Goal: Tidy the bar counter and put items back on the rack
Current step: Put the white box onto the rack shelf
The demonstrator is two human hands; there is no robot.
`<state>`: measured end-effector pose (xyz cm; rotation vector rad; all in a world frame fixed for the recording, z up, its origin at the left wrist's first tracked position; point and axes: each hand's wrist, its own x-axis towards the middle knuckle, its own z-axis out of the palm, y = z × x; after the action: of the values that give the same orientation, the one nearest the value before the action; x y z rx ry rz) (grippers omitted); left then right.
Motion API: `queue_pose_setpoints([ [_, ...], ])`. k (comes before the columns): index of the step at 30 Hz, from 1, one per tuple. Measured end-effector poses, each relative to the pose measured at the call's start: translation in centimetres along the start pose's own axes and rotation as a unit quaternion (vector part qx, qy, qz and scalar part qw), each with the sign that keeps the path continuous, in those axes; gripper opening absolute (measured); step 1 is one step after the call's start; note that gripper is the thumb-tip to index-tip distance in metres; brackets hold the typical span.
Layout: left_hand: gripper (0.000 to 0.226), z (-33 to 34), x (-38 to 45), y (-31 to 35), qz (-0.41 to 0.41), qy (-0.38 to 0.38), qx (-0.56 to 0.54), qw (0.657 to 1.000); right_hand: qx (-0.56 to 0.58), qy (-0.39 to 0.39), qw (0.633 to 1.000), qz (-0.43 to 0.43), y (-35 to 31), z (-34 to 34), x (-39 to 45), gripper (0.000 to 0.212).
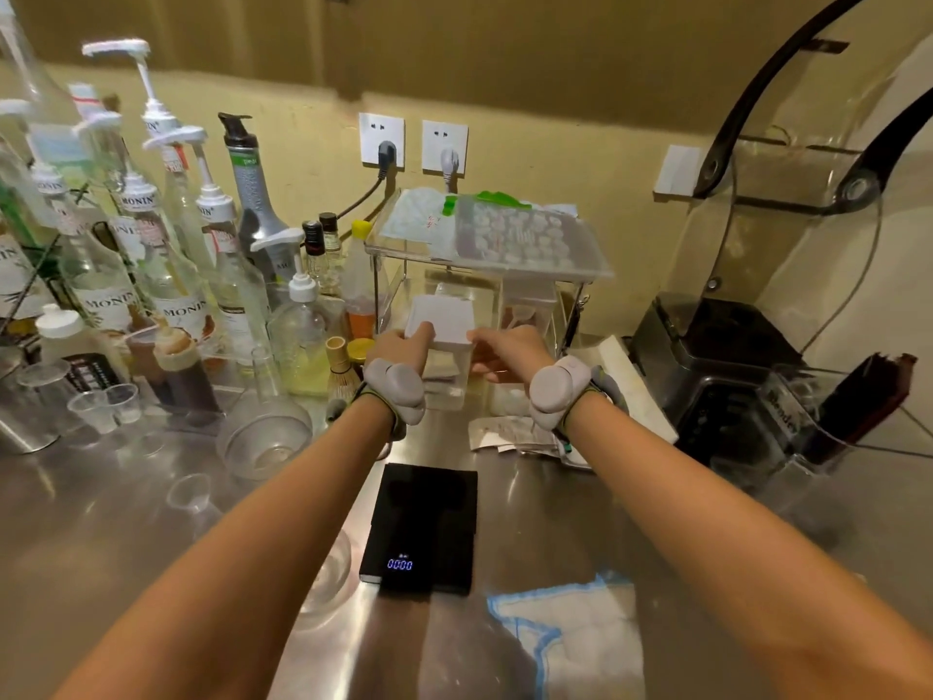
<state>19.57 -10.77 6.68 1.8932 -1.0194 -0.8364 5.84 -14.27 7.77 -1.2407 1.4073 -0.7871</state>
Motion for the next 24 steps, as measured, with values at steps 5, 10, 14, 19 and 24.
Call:
queue_pose_setpoints([
  [5, 0.037, -0.3, -0.1, 0.2, 0.008, -0.005, 0.011, 1.000, 0.000, 0.010, 1.000, -0.007, -0.3, 0.3, -0.4, 0.019],
  [10, 0.034, -0.4, -0.4, 0.9, 0.022, -0.020, 0.009, 1.000, 0.014, 0.029, 0.999, -0.009, -0.7, 0.1, -0.7, 0.017],
  [14, 0.033, -1.2, -0.6, 1.9, 0.032, -0.037, -0.036, 0.998, 0.035, 0.044, 0.998, -0.018, -1.5, -0.4, -0.7, 0.017],
  [19, 0.025, -1.7, 0.9, 2.4, 0.014, -0.092, -0.081, 0.992, 0.064, 0.062, 0.996, -0.023, -2.1, -0.2, -0.1, 0.017],
  [24, 0.028, -1.6, 1.5, 2.8, 0.018, -0.109, -0.096, 0.989, 0.118, 0.072, 0.990, -0.004, -1.6, 0.4, 1.4, 0.020],
])
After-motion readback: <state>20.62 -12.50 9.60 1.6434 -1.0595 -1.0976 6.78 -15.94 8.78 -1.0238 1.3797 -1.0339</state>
